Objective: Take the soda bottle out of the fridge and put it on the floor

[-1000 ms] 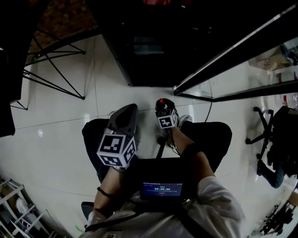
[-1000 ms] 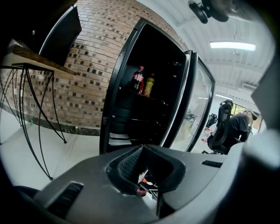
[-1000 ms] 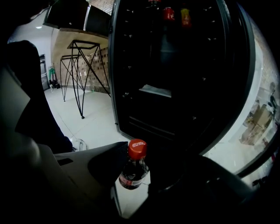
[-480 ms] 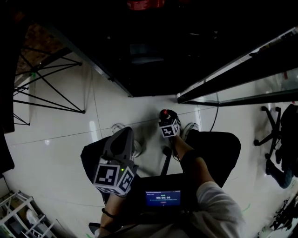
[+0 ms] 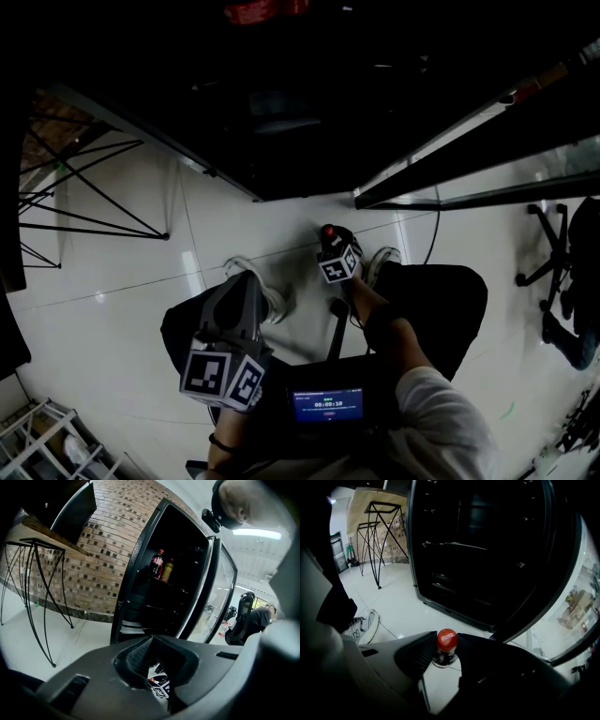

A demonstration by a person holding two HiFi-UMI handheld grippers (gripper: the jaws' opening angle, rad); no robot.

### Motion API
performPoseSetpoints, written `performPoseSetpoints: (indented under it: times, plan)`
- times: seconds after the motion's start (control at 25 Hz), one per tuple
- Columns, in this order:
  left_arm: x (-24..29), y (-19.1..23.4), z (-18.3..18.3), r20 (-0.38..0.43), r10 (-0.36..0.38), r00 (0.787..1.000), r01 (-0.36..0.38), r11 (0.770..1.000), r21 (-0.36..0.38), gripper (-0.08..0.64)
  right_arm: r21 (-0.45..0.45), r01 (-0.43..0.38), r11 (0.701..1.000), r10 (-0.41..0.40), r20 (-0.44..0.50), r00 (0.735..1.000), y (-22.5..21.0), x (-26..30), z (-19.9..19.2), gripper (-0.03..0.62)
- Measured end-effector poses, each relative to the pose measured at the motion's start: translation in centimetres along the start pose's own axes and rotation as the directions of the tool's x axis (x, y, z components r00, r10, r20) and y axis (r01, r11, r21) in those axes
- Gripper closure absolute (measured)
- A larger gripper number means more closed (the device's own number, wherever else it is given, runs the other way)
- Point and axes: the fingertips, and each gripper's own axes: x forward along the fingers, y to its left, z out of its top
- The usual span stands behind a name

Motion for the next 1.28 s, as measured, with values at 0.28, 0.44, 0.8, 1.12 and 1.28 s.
performPoseSetpoints:
  times: [0.28, 0.44, 0.8, 1.12, 1.28]
  plan:
    - [-0.6, -0.5, 0.2, 0.003, -0.001, 1.000, 0.001, 1.000, 0.005, 0.557, -0.012, 0.002, 1.000, -0.002, -0.019, 1.000, -0.3, 0.0, -1.3, 0.439]
    - [-0.7, -1.0, 0.7, 0.011, -0.011, 1.000, 0.011, 1.000, 0.009, 0.558, -0.023, -0.001, 1.000, 0.001, -0.020, 1.000, -0.3, 0.1, -1.4, 0.439]
    - [-1.2, -1.9, 1.5, 0.036, -0.025, 0.999, 0.024, 1.000, 0.013, 0.558, -0.051, -0.005, 0.999, 0.002, -0.060, 0.998, 0.0, -0.7, -2.7, 0.407]
    - [-4.3, -4.1, 3.9, 0.090, -0.048, 0.995, 0.047, 0.999, 0.022, 0.558, -0.033, -0.021, 0.999, 0.021, 0.006, 1.000, -1.0, -6.0, 1.9, 0.357]
    - [-6.5, -6.1, 6.3, 0.148, -0.079, 0.986, 0.072, 0.996, 0.051, 0.558, -0.042, -0.002, 0.999, 0.007, 0.128, 0.992, -3.1, -10.4, 8.1, 0.364]
